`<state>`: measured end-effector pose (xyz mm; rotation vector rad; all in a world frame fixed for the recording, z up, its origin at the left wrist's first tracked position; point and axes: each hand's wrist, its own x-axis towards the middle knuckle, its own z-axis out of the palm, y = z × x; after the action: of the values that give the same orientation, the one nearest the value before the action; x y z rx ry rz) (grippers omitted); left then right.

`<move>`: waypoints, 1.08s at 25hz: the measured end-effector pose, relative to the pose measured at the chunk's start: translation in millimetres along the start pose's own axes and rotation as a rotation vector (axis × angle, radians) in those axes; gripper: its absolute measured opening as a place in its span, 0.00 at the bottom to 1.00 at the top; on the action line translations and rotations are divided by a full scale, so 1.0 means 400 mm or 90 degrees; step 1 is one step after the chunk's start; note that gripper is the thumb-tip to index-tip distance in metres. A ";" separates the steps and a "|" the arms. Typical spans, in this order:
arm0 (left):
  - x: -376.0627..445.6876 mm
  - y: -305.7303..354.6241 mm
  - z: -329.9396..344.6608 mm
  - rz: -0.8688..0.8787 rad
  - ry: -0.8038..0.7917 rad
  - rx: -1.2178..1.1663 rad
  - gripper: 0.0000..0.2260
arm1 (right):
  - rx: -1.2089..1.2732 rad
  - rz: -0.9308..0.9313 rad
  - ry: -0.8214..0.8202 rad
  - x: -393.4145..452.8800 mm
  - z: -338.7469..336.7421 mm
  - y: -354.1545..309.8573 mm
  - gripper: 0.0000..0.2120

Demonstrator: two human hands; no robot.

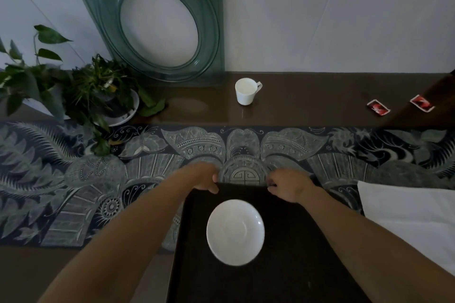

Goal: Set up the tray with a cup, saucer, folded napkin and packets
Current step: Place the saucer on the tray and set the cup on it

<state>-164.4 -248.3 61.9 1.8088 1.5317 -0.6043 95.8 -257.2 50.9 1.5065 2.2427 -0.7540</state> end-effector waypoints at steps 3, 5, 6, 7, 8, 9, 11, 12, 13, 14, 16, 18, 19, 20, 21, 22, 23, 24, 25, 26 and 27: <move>0.107 0.022 -0.134 -0.022 0.019 0.018 0.17 | -0.077 -0.001 0.016 0.097 -0.119 0.038 0.11; 0.174 0.035 -0.218 -0.029 0.024 0.052 0.18 | -0.134 0.009 0.035 0.172 -0.199 0.065 0.11; 0.206 0.042 -0.259 -0.031 0.035 0.059 0.19 | -0.169 0.019 0.047 0.208 -0.238 0.079 0.12; 0.235 0.046 -0.299 -0.033 0.051 0.056 0.20 | -0.200 0.031 0.058 0.242 -0.276 0.094 0.12; 0.260 0.050 -0.335 -0.035 0.073 0.056 0.20 | -0.223 0.043 0.069 0.270 -0.312 0.105 0.13; 0.281 0.055 -0.367 -0.038 0.095 0.063 0.21 | -0.237 0.055 0.078 0.296 -0.344 0.115 0.13; 0.332 0.059 -0.428 -0.044 0.130 0.086 0.23 | -0.258 0.072 0.087 0.361 -0.399 0.139 0.14; 0.356 0.060 -0.454 -0.048 0.145 0.093 0.24 | -0.263 0.075 0.093 0.393 -0.420 0.149 0.15; 0.379 0.060 -0.477 -0.057 0.161 0.100 0.26 | -0.262 0.075 0.105 0.426 -0.436 0.158 0.16; 0.402 0.058 -0.497 -0.070 0.178 0.106 0.29 | -0.256 0.073 0.123 0.458 -0.448 0.165 0.18; 0.445 0.052 -0.522 -0.090 0.203 0.101 0.39 | -0.233 0.068 0.156 0.515 -0.463 0.178 0.23; 0.482 0.045 -0.532 -0.082 0.211 0.059 0.53 | -0.191 0.067 0.178 0.562 -0.469 0.188 0.29; 0.501 0.042 -0.531 -0.066 0.219 0.035 0.57 | -0.172 0.060 0.185 0.584 -0.467 0.191 0.30; 0.520 0.038 -0.525 -0.048 0.231 0.019 0.59 | -0.165 0.044 0.197 0.602 -0.460 0.190 0.29; 0.535 0.036 -0.516 -0.030 0.247 0.009 0.58 | -0.169 0.025 0.217 0.619 -0.450 0.187 0.25; 0.549 0.036 -0.508 -0.010 0.264 0.002 0.56 | -0.174 0.007 0.244 0.630 -0.441 0.185 0.20; 0.560 0.038 -0.500 0.010 0.280 -0.004 0.53 | -0.172 -0.007 0.271 0.637 -0.434 0.184 0.16; 0.565 0.039 -0.494 0.028 0.296 -0.005 0.50 | -0.167 -0.014 0.294 0.637 -0.430 0.182 0.12; 0.568 0.041 -0.490 0.042 0.311 0.001 0.47 | -0.163 -0.016 0.313 0.635 -0.428 0.182 0.09; 0.566 0.042 -0.488 0.049 0.318 0.008 0.45 | -0.163 -0.015 0.322 0.631 -0.427 0.181 0.07; 0.559 0.044 -0.489 0.052 0.318 0.014 0.43 | -0.164 -0.012 0.322 0.622 -0.428 0.180 0.07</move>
<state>-118.0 44.2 32.4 2.1346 1.7558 -0.1278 69.6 51.8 35.7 1.6826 2.5832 -0.0720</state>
